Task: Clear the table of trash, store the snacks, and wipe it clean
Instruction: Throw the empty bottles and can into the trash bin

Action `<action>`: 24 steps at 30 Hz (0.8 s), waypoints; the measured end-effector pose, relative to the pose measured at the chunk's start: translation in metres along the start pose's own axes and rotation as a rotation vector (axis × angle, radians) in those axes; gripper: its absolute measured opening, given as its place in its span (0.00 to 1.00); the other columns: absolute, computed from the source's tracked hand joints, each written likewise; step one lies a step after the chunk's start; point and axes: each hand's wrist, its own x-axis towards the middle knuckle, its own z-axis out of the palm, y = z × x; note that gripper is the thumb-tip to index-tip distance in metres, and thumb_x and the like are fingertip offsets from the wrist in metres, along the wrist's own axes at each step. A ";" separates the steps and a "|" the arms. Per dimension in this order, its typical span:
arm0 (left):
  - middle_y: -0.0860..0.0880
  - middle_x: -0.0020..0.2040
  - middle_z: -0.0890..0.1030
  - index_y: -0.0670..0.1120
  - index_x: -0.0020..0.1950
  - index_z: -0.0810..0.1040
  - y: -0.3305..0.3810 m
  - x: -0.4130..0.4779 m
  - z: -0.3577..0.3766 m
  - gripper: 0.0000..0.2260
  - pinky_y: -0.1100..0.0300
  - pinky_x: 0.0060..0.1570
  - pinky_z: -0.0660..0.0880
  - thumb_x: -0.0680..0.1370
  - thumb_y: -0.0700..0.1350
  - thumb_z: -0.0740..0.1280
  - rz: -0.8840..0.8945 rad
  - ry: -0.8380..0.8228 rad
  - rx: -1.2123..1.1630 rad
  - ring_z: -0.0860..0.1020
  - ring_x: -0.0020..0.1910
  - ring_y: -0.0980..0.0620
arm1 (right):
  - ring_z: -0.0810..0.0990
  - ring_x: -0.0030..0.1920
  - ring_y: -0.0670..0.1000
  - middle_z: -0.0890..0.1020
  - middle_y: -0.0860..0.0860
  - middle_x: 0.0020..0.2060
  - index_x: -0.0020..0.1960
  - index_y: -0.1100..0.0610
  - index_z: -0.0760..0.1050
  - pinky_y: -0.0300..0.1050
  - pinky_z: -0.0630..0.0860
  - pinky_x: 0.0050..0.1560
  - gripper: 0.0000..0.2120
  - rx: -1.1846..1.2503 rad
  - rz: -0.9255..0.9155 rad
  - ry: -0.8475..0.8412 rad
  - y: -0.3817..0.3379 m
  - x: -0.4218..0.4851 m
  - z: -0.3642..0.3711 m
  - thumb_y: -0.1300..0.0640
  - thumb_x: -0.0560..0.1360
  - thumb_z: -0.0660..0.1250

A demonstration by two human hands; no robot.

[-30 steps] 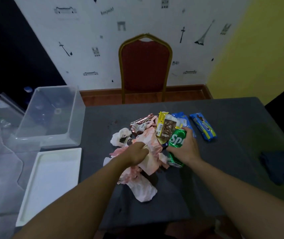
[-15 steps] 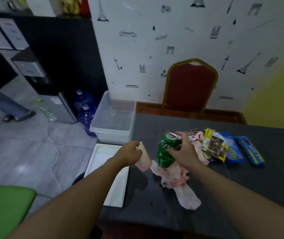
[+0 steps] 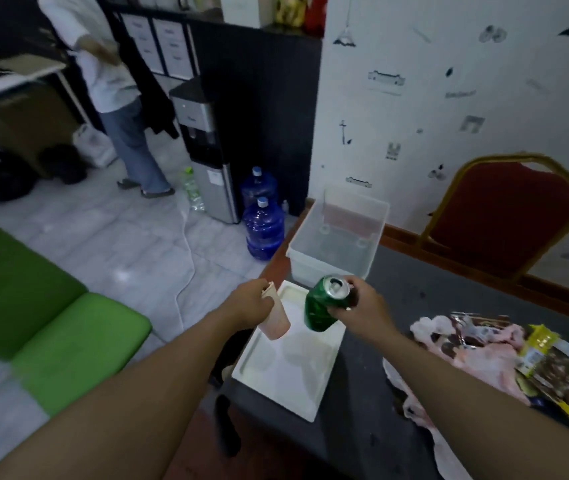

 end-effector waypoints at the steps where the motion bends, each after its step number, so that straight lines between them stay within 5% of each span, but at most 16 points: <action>1: 0.43 0.64 0.77 0.44 0.65 0.74 -0.007 0.000 -0.006 0.15 0.55 0.55 0.71 0.79 0.43 0.60 -0.024 0.014 0.003 0.76 0.59 0.44 | 0.82 0.48 0.48 0.83 0.47 0.48 0.57 0.51 0.77 0.42 0.75 0.47 0.22 0.003 -0.012 -0.026 -0.004 0.007 0.007 0.60 0.67 0.80; 5: 0.41 0.61 0.78 0.42 0.59 0.75 -0.032 -0.001 -0.023 0.11 0.56 0.53 0.70 0.78 0.42 0.61 -0.086 0.061 0.022 0.76 0.59 0.42 | 0.82 0.46 0.48 0.83 0.46 0.46 0.56 0.49 0.77 0.49 0.80 0.48 0.18 0.003 -0.036 -0.132 -0.017 0.033 0.034 0.54 0.69 0.78; 13: 0.39 0.59 0.79 0.39 0.60 0.75 -0.081 0.009 -0.034 0.12 0.58 0.47 0.67 0.80 0.41 0.61 -0.206 0.156 0.043 0.77 0.58 0.41 | 0.80 0.55 0.49 0.82 0.48 0.55 0.62 0.53 0.75 0.44 0.76 0.54 0.20 0.029 -0.040 -0.318 -0.039 0.079 0.083 0.58 0.73 0.76; 17: 0.38 0.56 0.80 0.38 0.58 0.75 -0.110 0.025 -0.034 0.10 0.55 0.46 0.70 0.80 0.42 0.61 -0.258 0.145 0.041 0.77 0.54 0.39 | 0.80 0.56 0.51 0.82 0.49 0.56 0.59 0.51 0.74 0.49 0.78 0.59 0.19 0.000 -0.018 -0.331 -0.045 0.099 0.110 0.58 0.72 0.77; 24: 0.37 0.60 0.78 0.39 0.63 0.74 -0.167 0.075 -0.025 0.14 0.55 0.49 0.70 0.80 0.42 0.60 -0.287 0.072 0.034 0.77 0.57 0.38 | 0.80 0.51 0.50 0.82 0.48 0.50 0.57 0.52 0.74 0.49 0.78 0.55 0.19 -0.072 0.030 -0.328 -0.044 0.140 0.167 0.57 0.70 0.78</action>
